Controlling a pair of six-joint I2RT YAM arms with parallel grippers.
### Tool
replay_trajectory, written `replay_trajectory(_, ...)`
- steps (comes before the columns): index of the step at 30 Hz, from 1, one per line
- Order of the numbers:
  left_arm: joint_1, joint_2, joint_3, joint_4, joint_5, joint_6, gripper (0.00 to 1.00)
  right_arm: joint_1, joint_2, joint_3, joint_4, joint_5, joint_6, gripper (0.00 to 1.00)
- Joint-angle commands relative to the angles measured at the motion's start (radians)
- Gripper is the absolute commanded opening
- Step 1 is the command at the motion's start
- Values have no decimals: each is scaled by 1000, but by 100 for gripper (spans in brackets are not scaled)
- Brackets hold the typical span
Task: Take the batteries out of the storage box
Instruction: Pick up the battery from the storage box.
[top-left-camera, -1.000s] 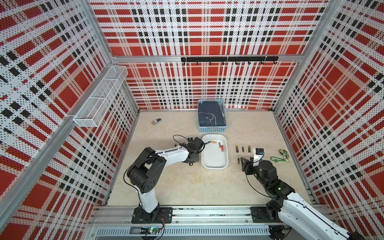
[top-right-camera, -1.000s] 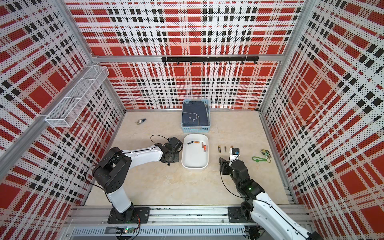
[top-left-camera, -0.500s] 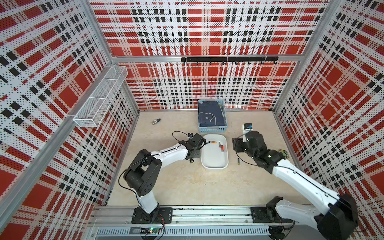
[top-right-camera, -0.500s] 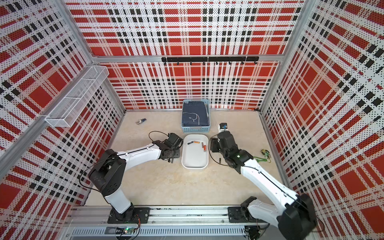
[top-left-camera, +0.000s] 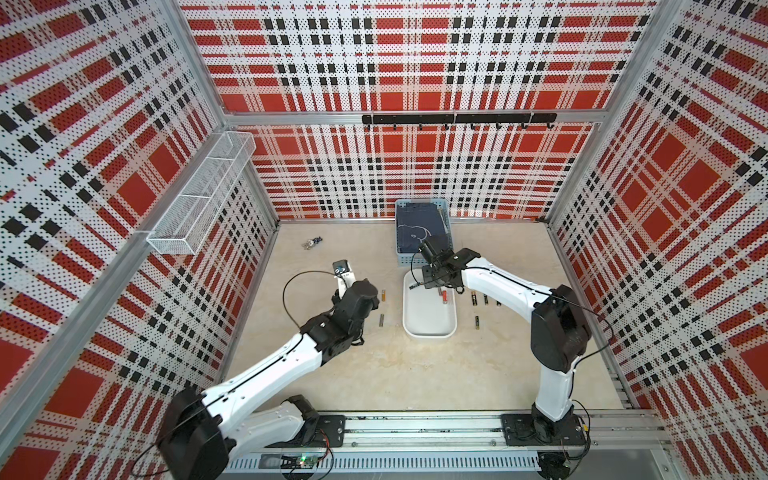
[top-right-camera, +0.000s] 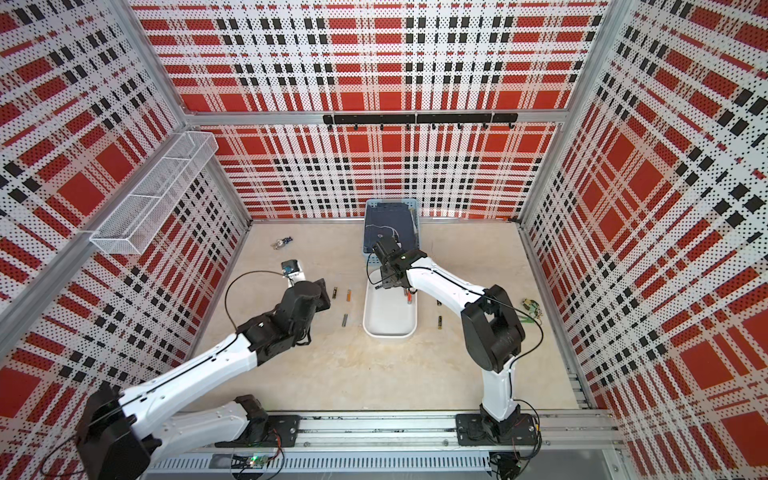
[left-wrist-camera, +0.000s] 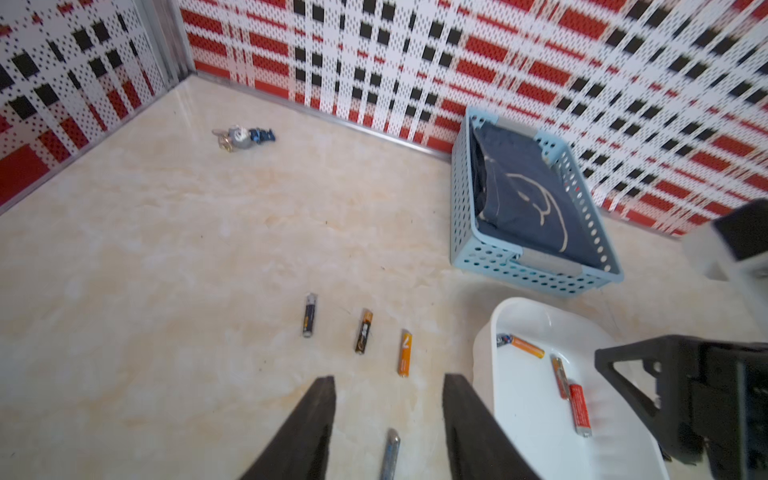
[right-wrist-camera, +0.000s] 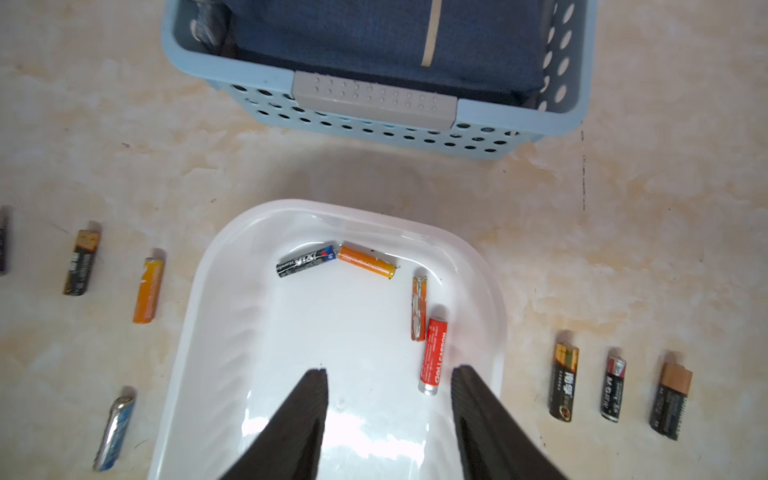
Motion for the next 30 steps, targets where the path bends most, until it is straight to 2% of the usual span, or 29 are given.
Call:
replay_trajectory(1, 27, -98, -166, 231, 16, 72, 49, -2, 74, 74, -89, 14, 3, 53)
replay_trajectory(3, 67, -163, -267, 343, 137, 132, 51, -4, 113, 108, -100, 21, -3, 53)
replay_trajectory(4, 78, -184, -302, 378, 156, 148, 52, -5, 126, 115, -100, 24, -2, 53)
replay_trajectory(7, 79, -234, -388, 459, 163, 163, 82, -11, 169, 138, -112, 17, 5, 53)
replay_trajectory(8, 79, -243, -410, 479, 169, 168, 88, -13, 183, 143, -113, 19, 8, 52)
replay_trajectory(11, 79, -245, -444, 501, 184, 185, 88, -16, 218, 158, -115, 15, 16, 52)
replay_trajectory(18, 83, -129, -454, 510, 187, 193, 89, -37, 276, 169, -117, 4, 39, 51)
replay_trajectory(24, 85, -65, -498, 623, 193, 195, 89, -56, 292, 146, -84, -1, 40, 50)
replay_trajectory(30, 79, -93, -529, 646, 140, 175, 89, -69, 313, 126, -54, -41, 39, 44)
